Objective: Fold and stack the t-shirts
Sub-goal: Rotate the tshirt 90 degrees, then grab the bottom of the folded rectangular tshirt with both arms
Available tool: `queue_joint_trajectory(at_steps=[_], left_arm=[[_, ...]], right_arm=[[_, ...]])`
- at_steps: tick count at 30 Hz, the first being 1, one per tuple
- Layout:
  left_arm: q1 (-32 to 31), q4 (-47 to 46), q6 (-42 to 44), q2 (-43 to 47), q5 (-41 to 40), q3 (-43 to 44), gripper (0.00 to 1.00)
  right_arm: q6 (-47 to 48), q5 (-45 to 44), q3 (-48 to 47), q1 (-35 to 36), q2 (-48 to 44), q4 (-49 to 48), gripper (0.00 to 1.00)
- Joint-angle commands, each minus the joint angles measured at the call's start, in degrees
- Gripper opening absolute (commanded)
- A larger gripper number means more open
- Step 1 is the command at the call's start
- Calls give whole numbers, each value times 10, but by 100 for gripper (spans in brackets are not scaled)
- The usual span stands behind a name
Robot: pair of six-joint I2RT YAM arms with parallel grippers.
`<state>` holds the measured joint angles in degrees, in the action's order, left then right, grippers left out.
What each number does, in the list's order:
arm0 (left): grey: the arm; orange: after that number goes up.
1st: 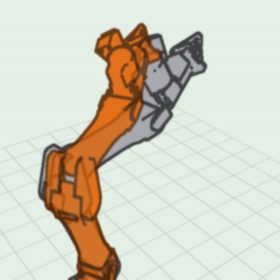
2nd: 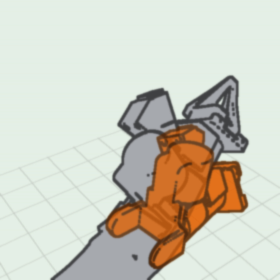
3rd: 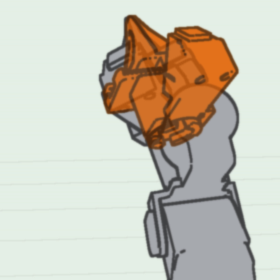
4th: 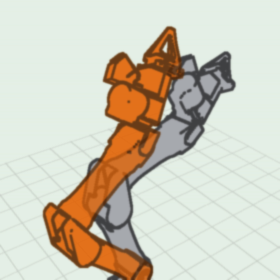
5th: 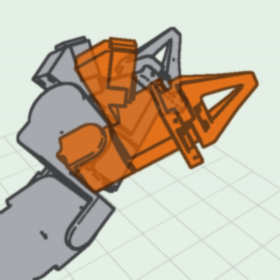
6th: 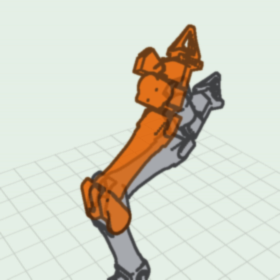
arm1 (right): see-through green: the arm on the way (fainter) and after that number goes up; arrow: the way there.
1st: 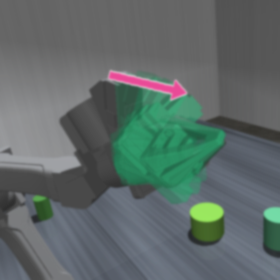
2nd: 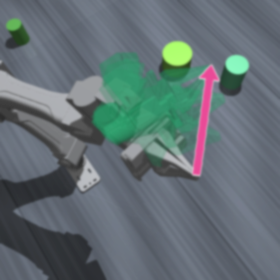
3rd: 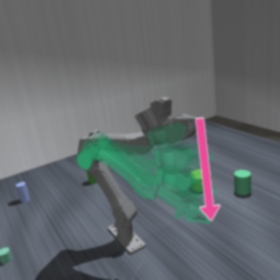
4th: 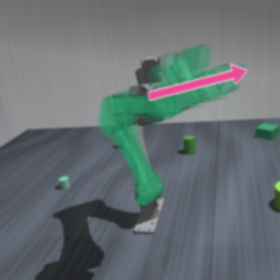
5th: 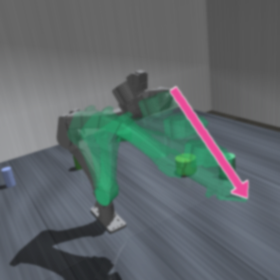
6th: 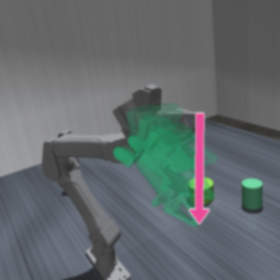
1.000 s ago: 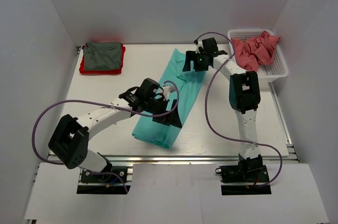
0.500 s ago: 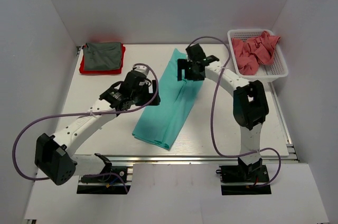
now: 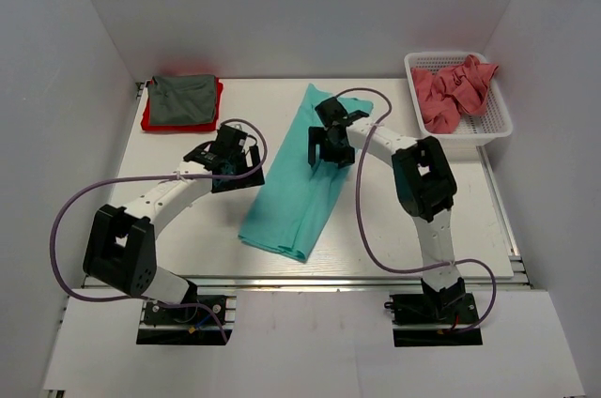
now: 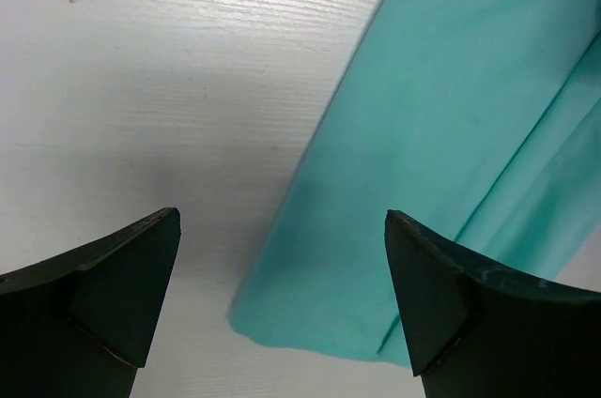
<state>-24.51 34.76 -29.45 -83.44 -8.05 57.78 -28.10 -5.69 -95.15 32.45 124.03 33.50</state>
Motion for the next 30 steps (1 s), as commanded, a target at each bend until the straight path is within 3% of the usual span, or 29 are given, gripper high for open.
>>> queue_joint_trajectory(at_steps=[1,6,7,10,14,16,21,26,30], left_arm=[[10,-22,14,29,31,-10,100],[10,-38,46,14,101,-10,100],[10,-46,51,8,120,-10,100],[10,-79,63,-17,180,-10,100],[-3,-108,84,-42,204,-10,100],[-8,-132,98,-57,255,-16,100],[-33,-163,105,-71,312,-35,100],[-71,-178,99,-84,303,-45,100],[-98,-161,99,-96,270,-45,100]], right_arm=[[6,0,-25,-38,69,26,90],[53,16,-131,-97,124,41,90],[62,22,-187,-104,135,40,90],[152,51,-269,-116,142,47,90],[218,81,-260,-106,73,32,90],[205,112,-206,-104,-3,5,90],[127,114,56,-102,-196,-67,90],[56,98,270,-104,-321,-69,90],[27,158,442,-104,-423,-75,90]])
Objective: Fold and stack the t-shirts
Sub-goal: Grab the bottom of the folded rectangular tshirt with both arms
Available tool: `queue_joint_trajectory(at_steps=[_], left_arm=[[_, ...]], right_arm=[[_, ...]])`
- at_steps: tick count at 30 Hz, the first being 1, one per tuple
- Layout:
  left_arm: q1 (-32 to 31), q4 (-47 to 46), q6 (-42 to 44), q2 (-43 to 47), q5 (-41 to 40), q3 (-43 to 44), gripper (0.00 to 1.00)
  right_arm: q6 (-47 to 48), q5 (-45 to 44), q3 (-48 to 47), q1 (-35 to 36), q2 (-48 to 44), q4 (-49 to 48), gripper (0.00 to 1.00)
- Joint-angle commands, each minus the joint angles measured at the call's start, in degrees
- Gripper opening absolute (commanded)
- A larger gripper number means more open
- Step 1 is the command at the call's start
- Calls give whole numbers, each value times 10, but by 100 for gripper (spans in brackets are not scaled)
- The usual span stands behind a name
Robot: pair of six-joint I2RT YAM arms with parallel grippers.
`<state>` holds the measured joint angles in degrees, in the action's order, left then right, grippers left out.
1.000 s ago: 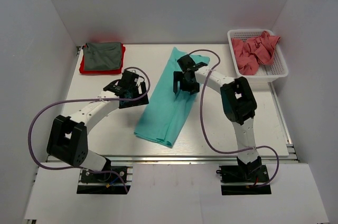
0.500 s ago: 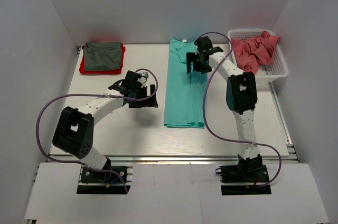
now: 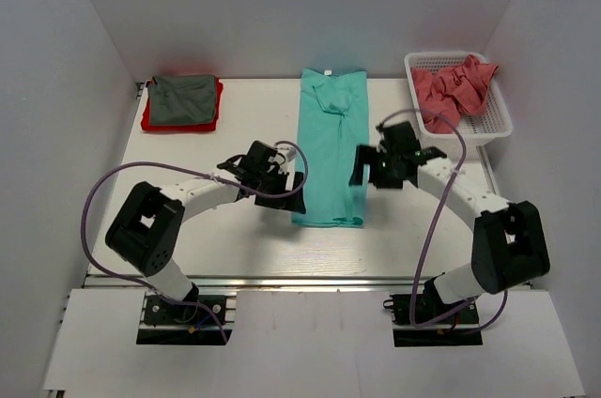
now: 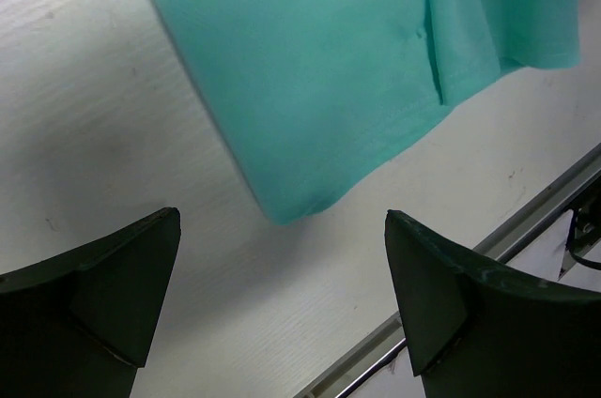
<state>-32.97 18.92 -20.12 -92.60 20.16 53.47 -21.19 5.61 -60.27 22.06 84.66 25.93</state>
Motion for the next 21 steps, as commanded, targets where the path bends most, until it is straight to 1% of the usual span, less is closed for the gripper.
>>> queue_joint_trajectory(at_steps=[1,2,3,5,7,10,11,13,15,16,18,19,20,21], left_arm=[[-18,-3,6,-5,-25,-2,100],[-18,-3,1,-5,-32,-2,100],[-24,-3,1,-5,-39,-9,100],[-24,-8,-12,-5,-50,-22,93],[-29,-25,-18,-5,-50,-30,88],[-36,-37,-19,-24,-50,-30,82],[-36,-37,-24,-30,-50,-30,82],[-36,-37,-24,-41,-50,-23,75],[-42,-42,-24,-48,-50,-18,74],[-47,-42,-24,-53,-50,-18,67],[-47,-42,-24,-58,-50,-18,61],[-47,-42,-24,-58,-50,-18,55],[-53,-42,-24,-58,-50,-18,53],[-53,-42,-24,-58,-43,-18,50]], right_arm=[[-46,66,110,0,-38,-16,90],[-49,70,125,-1,-44,-23,90],[-54,85,160,-1,-59,-44,90],[-67,97,178,0,-65,-78,86],[-68,113,197,0,-65,-91,84],[-71,103,212,-2,-60,-111,80],[-72,101,212,-2,-57,-114,80],[-74,113,211,-2,-52,-117,80],[-74,117,210,-1,-51,-124,80],[-72,109,208,-1,-49,-125,80],[-79,102,208,-2,-46,-125,76],[-80,94,209,-2,-43,-124,74],[-83,94,212,-4,-43,-125,74],[-85,90,215,-2,-42,-132,67]])
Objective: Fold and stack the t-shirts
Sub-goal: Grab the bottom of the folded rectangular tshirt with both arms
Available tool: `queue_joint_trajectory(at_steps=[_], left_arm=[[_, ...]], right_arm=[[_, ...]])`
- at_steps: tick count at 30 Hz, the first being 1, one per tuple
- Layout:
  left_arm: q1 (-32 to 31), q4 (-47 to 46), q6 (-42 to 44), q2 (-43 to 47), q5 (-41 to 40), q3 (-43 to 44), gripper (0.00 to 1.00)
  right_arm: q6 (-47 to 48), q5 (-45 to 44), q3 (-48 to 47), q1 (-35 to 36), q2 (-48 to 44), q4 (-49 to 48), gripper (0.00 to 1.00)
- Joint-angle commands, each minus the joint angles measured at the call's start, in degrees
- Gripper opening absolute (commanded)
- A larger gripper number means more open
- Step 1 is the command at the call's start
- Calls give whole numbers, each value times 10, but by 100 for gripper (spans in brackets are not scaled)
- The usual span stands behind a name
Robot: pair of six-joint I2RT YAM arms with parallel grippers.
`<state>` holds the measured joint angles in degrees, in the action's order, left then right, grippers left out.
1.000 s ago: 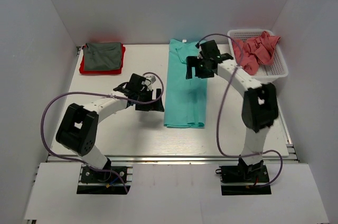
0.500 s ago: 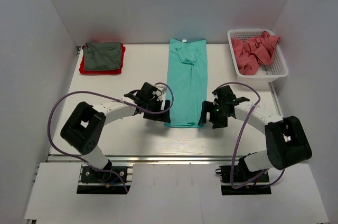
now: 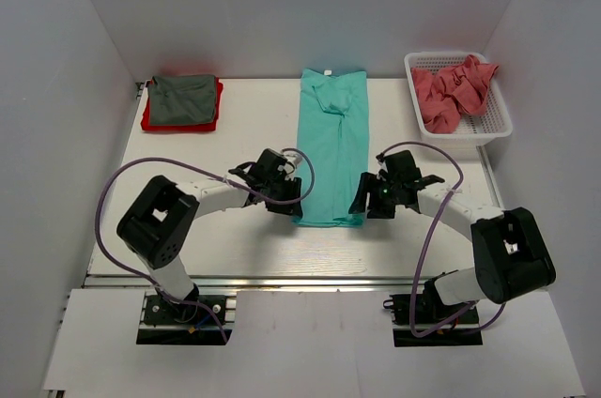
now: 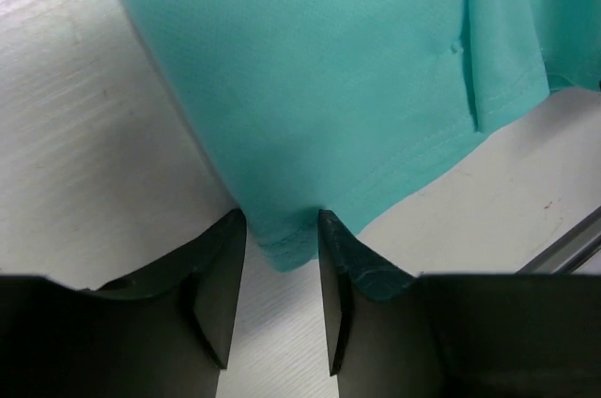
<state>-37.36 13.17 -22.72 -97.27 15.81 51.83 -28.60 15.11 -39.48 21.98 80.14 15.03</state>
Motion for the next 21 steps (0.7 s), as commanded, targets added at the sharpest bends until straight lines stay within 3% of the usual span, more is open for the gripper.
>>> queue_joint_trajectory(at_steps=[1,3,4,8,11,13,14,15,18,21], left_arm=[[-14,7,-3,-12,5,-7,46],[-20,-2,-10,-18,16,-12,40],[-20,-2,-10,-24,25,-12,38],[-26,-13,-15,-24,40,-24,25],[-32,-8,-21,-24,45,-24,18],[-32,-1,-21,-24,51,-24,18],[-32,8,-21,-24,51,-17,24],[-32,22,-21,-19,51,-12,44],[-32,54,-21,-13,22,-7,70],[-32,83,-21,-7,-7,-2,78]], right_arm=[[-14,-10,11,-1,10,-24,62],[-20,-23,21,-3,13,-28,52],[-22,-25,25,-2,17,-28,38],[-23,-13,52,-1,17,-47,24],[-22,10,67,-1,17,-59,0],[-17,12,67,0,13,-55,0],[-15,12,68,1,10,-54,0],[-15,12,68,-1,8,-54,0],[-13,9,75,-2,-8,-55,0],[-10,-2,76,-1,-21,-44,0]])
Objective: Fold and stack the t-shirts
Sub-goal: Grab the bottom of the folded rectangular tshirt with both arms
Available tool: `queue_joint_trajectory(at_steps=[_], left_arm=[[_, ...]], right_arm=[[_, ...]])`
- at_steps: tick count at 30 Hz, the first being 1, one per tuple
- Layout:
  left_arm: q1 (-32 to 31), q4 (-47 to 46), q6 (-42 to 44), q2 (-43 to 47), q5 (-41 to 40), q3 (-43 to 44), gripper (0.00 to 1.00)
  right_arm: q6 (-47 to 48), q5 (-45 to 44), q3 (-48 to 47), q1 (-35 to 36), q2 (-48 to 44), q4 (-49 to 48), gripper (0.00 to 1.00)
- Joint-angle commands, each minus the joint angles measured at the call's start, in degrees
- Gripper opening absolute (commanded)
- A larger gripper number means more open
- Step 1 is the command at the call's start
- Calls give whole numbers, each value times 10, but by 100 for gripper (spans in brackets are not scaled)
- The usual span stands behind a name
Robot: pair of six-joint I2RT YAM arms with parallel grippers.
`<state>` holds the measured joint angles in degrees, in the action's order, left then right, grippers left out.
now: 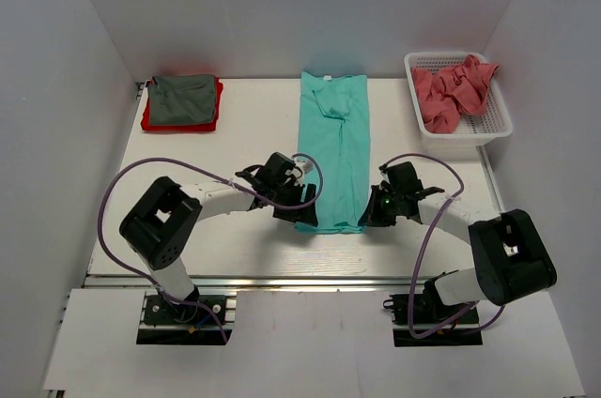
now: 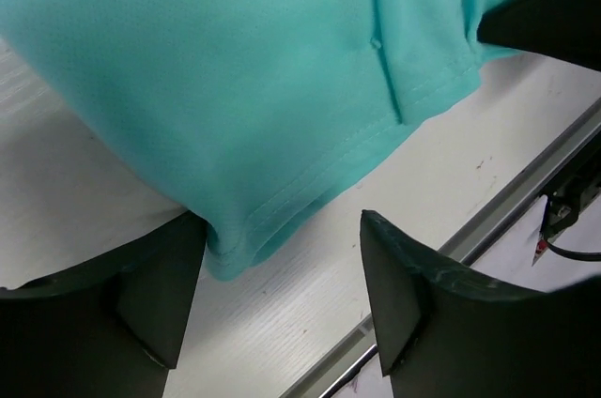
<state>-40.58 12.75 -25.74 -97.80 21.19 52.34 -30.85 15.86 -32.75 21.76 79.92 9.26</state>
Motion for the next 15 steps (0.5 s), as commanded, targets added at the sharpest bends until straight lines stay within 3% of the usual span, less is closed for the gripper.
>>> queue_joint_trajectory(at_steps=[1,9,13,15], left_arm=[[1,87,10,-2,-61,-7,78],[1,99,-4,16,-54,-43,66],[1,88,-4,10,-48,-43,42],[1,82,-4,5,-40,-43,36]], right_arm=[[14,-11,8,1,-20,17,0],[18,-11,4,0,-31,38,0],[16,-9,7,2,-28,35,0],[12,-6,5,2,-27,38,0]])
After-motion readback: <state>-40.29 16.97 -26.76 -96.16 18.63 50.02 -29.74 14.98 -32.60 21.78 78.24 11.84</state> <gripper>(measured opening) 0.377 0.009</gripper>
